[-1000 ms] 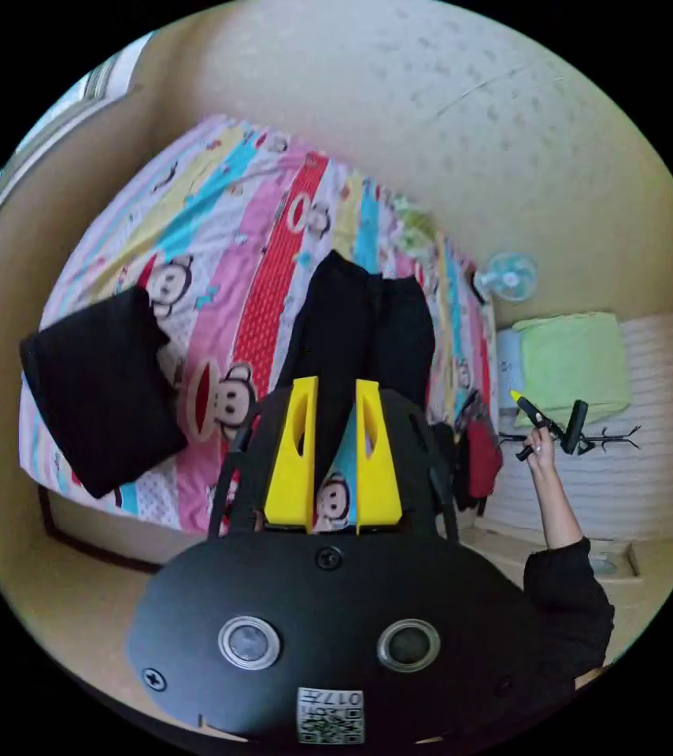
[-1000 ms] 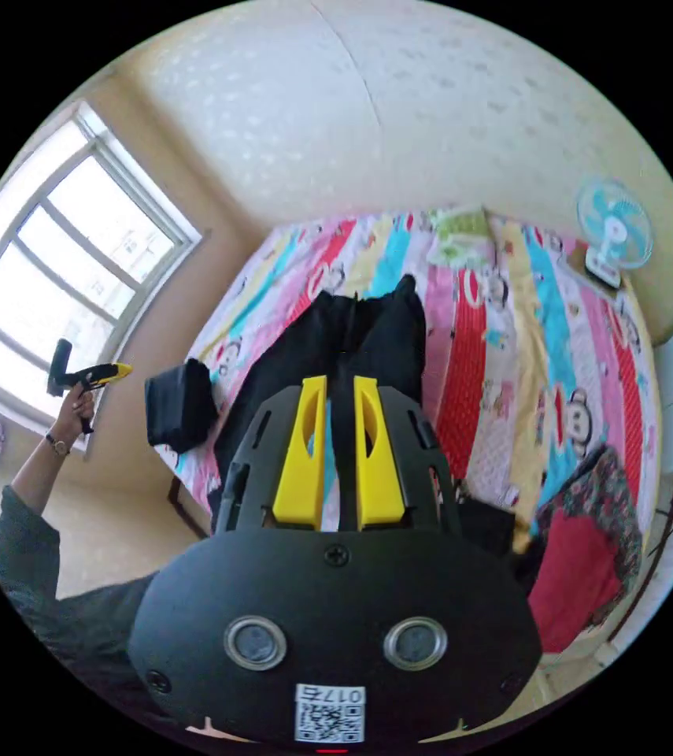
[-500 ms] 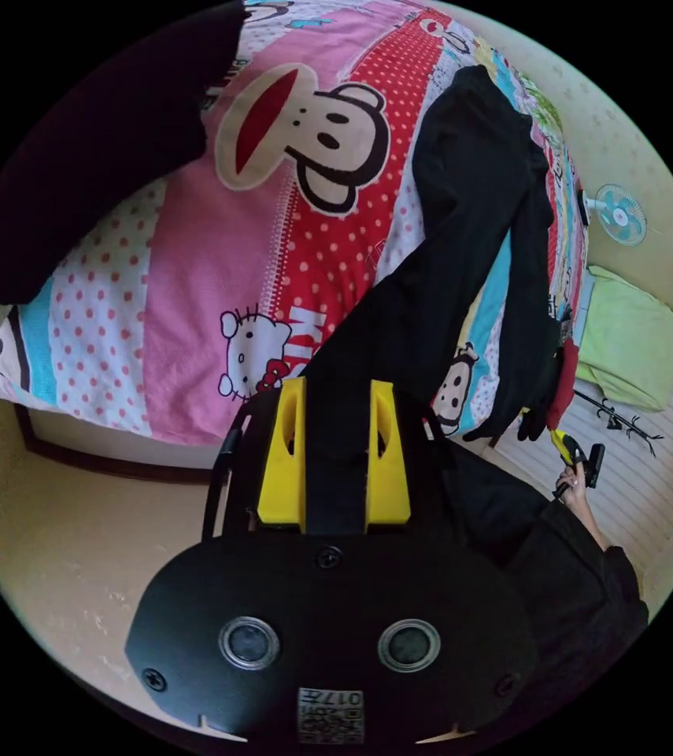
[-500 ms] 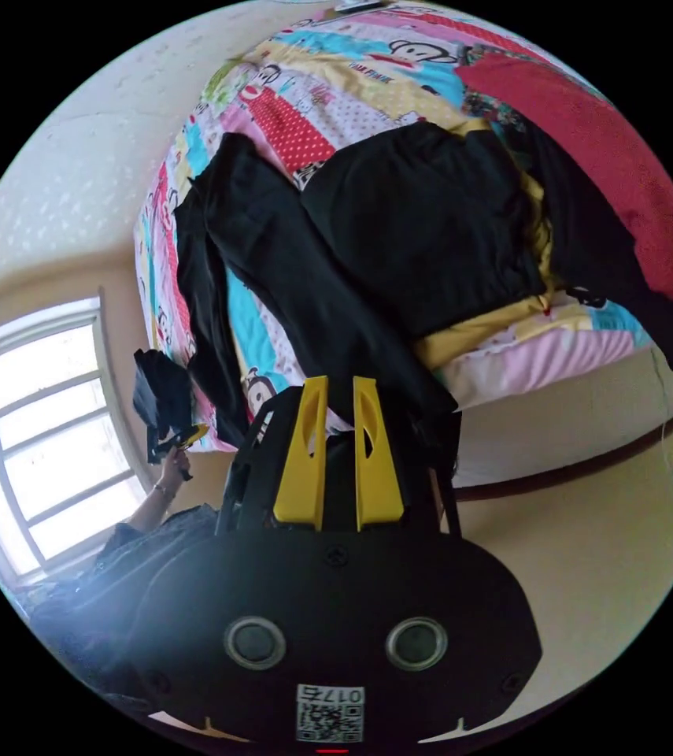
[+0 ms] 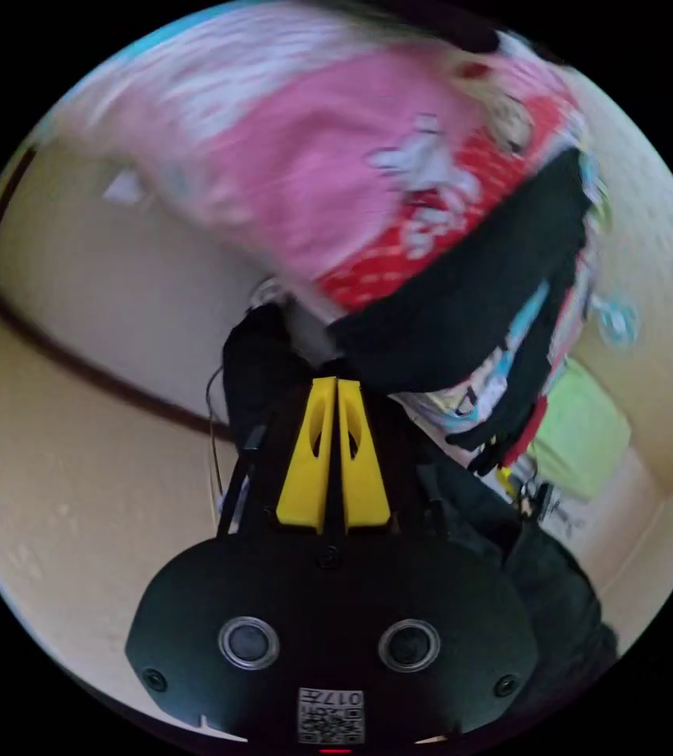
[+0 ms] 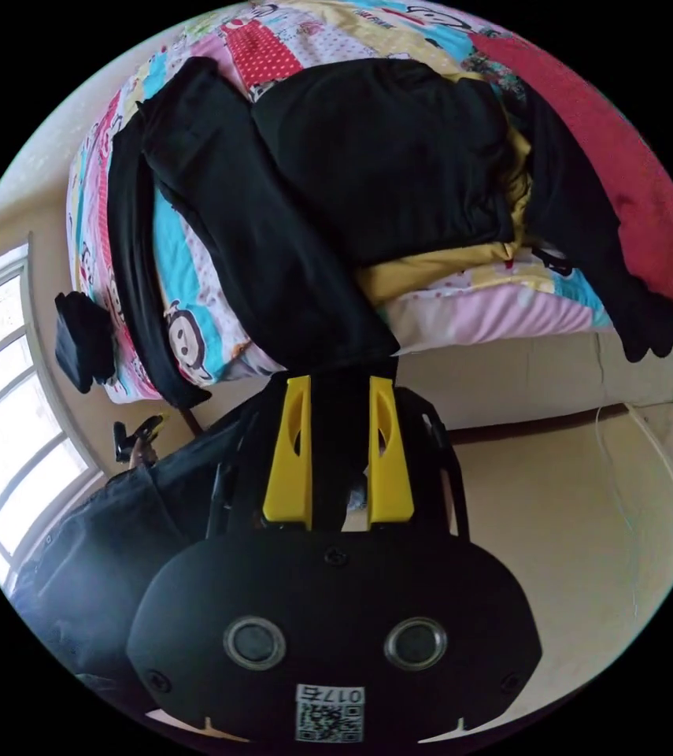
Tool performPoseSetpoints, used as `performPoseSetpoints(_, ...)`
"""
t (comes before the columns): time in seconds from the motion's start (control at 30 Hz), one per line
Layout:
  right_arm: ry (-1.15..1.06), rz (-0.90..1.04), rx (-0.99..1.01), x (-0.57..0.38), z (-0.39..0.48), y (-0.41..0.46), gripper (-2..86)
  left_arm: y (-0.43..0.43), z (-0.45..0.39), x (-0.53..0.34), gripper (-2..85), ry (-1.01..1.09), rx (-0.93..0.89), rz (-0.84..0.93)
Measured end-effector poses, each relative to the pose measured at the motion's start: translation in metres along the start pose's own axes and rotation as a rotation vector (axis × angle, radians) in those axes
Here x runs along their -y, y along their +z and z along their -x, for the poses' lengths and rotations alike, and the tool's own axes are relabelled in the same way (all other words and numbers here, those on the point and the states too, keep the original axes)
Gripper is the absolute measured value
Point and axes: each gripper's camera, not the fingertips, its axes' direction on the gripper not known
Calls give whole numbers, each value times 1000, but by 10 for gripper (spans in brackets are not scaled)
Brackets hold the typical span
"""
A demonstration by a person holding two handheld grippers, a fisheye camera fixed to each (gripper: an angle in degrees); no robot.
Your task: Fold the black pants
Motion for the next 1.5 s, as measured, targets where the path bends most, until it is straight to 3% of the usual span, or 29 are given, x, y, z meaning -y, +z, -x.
performPoseSetpoints(0.07,3,2,23,8,-13,-2,116,-20,36,-30,-9,-152,-149,-29)
performPoseSetpoints(0.23,14,11,24,39,-50,-11,125,-80,33,-71,-8,-201,-494,-202)
performPoseSetpoints(0.4,6,52,-6,78,-95,-18,136,-140,-52,-62,-8,-40,-676,-226)
performPoseSetpoints(0.57,1,72,18,91,-124,-18,142,-173,-179,-65,-7,225,-781,-79)
performPoseSetpoints(0.73,-17,1,64,79,-153,-37,141,-174,-244,-91,-8,334,-912,17)
performPoseSetpoints(0.97,-136,70,69,59,-180,-51,102,-165,-266,-118,-9,415,-921,76)
performPoseSetpoints(1.5,-24,-24,201,25,-238,-91,26,-151,-250,-154,-10,439,-935,72)
